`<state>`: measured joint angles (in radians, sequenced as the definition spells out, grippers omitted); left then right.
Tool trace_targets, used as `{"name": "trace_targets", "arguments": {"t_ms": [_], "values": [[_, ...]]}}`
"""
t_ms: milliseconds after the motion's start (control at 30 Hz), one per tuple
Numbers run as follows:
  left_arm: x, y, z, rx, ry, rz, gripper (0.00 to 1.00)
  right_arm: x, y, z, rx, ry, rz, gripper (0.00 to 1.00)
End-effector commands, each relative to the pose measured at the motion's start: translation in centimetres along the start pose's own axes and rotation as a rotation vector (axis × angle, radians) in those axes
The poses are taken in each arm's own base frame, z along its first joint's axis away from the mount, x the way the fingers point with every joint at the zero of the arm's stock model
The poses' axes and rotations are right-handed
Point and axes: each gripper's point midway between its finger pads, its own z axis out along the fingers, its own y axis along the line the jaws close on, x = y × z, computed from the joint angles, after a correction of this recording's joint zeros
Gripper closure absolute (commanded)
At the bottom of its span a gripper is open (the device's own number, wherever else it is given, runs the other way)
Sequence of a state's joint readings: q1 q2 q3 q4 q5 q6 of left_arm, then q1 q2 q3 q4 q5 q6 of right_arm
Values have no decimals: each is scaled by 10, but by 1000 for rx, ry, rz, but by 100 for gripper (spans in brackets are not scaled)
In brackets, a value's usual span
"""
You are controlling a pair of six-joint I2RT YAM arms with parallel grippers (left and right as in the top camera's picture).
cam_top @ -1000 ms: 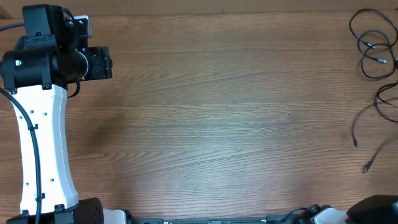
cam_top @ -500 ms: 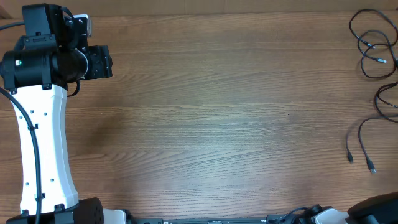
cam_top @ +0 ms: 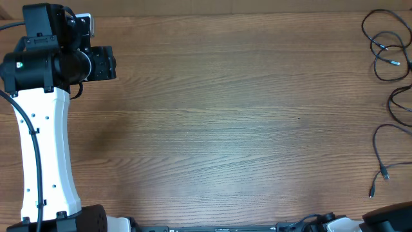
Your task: Untangle cables
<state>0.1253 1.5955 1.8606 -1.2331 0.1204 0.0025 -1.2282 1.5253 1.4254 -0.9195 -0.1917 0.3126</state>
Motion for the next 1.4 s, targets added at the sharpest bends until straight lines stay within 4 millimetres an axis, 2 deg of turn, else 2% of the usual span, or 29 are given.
{"name": "trace_targets", "arguments": {"t_ms": [0, 200, 367, 533, 667, 767, 867, 933, 1100, 1233, 1367], "values": [[-1, 0, 2, 8, -2, -6, 32, 7, -9, 22, 91, 18, 14, 96], [-2, 0, 2, 9, -7, -6, 32, 42, -20, 63, 143, 93, -9, 96], [-1, 0, 2, 9, -4, -6, 32, 74, -37, 93, 163, 145, 7, 96], [-1, 0, 2, 10, -2, -13, 33, 99, -53, 113, 169, 151, 27, 96], [-1, -5, 2, 37, -3, -13, 33, 109, -59, 122, 166, 142, 47, 96], [-2, -8, 2, 55, -6, -13, 33, 117, -49, 127, 113, 154, 43, 96], [-4, -8, 2, 55, -15, -11, 33, 133, -27, 130, 80, 180, -13, 96], [-4, -8, 2, 54, -15, -11, 33, 148, -5, 133, 88, 181, -105, 96], [-3, -8, 2, 54, -11, -12, 33, 173, 23, 133, 154, 144, -279, 96], [-3, -8, 2, 54, -9, -12, 33, 198, 35, 138, 173, 168, -368, 96], [-3, -8, 2, 54, -8, -12, 33, 224, 24, 149, 223, 250, -391, 96]]}}
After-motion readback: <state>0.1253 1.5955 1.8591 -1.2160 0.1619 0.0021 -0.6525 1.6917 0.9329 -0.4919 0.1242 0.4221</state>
